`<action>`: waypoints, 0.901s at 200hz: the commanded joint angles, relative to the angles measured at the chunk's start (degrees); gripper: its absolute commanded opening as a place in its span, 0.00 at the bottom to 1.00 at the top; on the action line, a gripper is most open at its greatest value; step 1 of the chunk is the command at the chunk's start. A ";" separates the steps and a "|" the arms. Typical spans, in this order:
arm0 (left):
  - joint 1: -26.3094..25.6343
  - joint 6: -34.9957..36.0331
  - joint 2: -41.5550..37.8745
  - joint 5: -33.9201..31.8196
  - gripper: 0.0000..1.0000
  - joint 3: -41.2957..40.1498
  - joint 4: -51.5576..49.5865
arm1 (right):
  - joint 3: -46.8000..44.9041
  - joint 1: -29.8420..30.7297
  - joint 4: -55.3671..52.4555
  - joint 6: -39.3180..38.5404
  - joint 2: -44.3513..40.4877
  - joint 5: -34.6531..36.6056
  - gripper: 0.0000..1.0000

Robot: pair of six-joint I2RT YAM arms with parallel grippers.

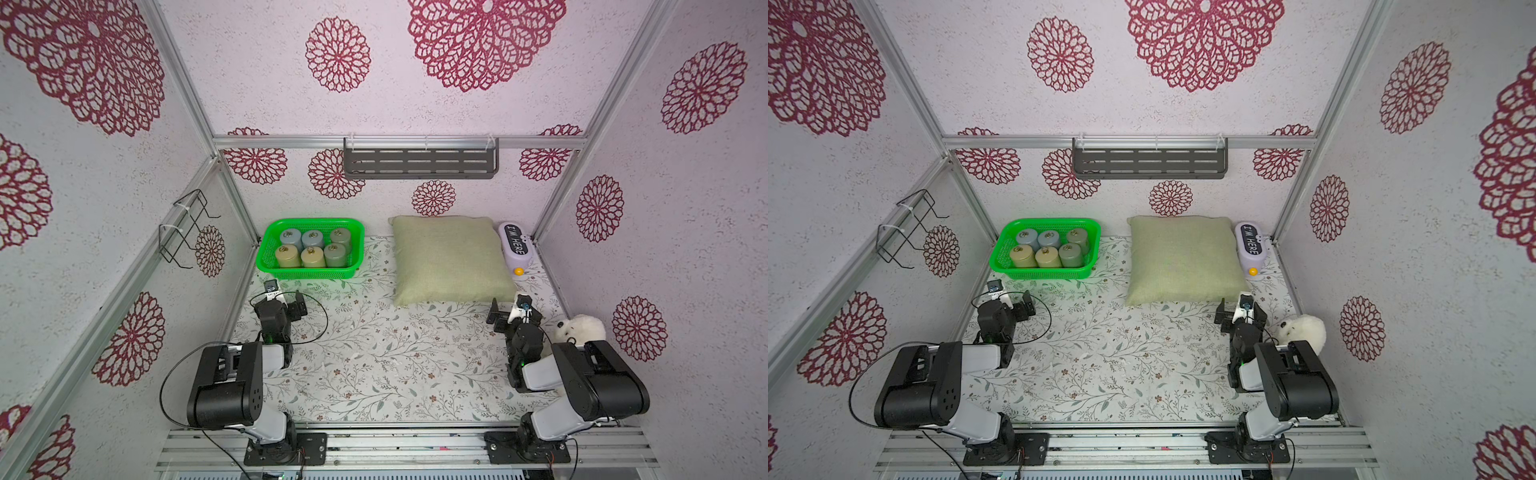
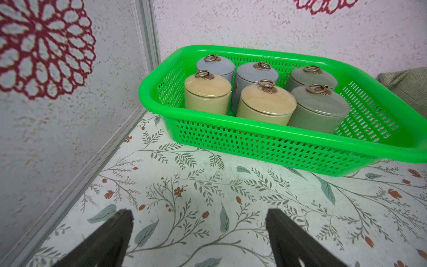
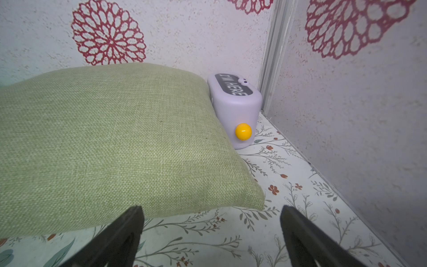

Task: Take the tea canister out of the basket
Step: Move the basket to the center of the board.

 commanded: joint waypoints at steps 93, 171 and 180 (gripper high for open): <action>0.64 -4.46 -14.88 -12.30 0.97 18.17 -37.20 | -4.97 0.25 11.33 1.36 -1.53 5.03 0.99; 0.96 -15.12 -17.57 -12.22 0.97 31.85 -54.65 | 6.08 2.87 -21.05 -0.52 -18.88 3.26 0.99; 0.92 -15.43 -16.82 -9.61 0.97 32.61 -54.70 | 7.85 2.81 -26.69 2.96 -22.81 4.15 0.99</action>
